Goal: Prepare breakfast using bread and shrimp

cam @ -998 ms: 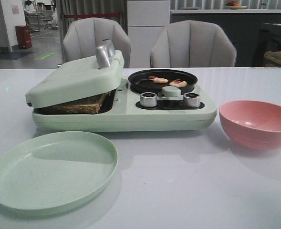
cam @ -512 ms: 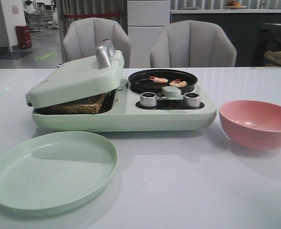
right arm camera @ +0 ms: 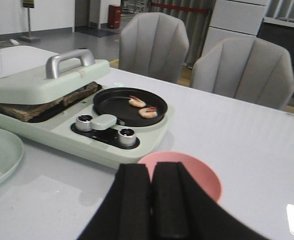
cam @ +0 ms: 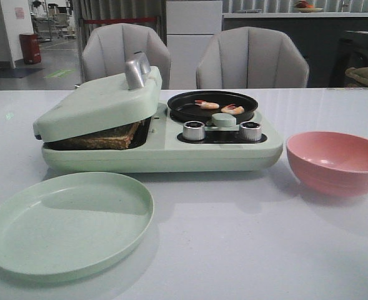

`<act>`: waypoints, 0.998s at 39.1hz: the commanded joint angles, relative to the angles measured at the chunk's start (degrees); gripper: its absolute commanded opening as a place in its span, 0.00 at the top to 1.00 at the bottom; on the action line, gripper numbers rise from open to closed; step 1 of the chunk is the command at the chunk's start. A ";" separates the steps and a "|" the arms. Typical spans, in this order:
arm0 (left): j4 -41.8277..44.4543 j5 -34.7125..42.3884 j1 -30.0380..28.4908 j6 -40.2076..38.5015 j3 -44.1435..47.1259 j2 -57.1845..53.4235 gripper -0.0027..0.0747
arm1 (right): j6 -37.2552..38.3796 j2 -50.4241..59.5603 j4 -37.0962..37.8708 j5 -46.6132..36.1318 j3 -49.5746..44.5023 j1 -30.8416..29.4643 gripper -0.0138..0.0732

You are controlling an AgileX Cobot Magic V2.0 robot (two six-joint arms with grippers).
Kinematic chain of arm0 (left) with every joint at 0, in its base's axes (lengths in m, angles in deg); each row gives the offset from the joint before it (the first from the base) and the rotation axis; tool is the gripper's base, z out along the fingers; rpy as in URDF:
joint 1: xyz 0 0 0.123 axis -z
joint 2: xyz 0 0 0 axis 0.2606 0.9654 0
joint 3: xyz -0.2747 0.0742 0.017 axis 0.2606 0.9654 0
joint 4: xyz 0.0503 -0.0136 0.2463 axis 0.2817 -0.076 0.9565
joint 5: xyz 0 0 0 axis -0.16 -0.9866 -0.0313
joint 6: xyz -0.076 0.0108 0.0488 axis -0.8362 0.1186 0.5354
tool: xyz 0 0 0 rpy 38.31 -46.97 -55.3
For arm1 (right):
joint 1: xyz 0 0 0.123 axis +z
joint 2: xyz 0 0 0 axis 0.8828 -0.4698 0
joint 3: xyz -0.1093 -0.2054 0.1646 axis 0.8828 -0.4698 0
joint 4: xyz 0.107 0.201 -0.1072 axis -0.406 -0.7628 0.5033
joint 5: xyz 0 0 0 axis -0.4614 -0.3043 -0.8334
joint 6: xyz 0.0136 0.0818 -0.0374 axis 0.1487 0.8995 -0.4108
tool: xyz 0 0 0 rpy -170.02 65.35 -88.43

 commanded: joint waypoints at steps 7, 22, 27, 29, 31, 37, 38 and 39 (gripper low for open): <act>-0.05 4.63 -0.04 -0.58 1.25 -1.02 0.82 | 12.03 4.68 9.81 -3.74 -0.96 -8.10 0.68; -0.05 4.63 -0.04 -0.58 1.25 -0.91 0.82 | 22.45 7.76 16.27 -7.64 -6.74 -11.43 0.68; -0.05 4.63 -0.04 -0.58 1.25 -0.91 0.82 | 22.61 7.76 16.27 -12.65 -8.87 -11.43 0.68; -0.05 4.63 -0.04 -0.58 1.25 -0.91 0.82 | 22.92 7.76 16.27 -12.82 -8.79 -11.48 0.68; -0.05 4.63 -0.04 -0.58 1.25 -0.91 0.82 | 23.14 7.76 16.27 -12.83 -8.79 -11.47 0.68; -0.05 4.63 -0.04 -0.58 1.25 -0.91 0.82 | 25.24 7.76 16.27 -12.66 -8.79 -11.47 0.68; -0.05 4.63 -0.04 -0.58 1.25 -0.91 0.82 | 25.63 7.76 16.32 -12.60 -8.79 -11.54 0.68; -0.05 4.63 -0.04 -0.58 1.25 -0.91 0.82 | 25.82 7.76 16.32 -12.55 -8.79 -11.64 0.68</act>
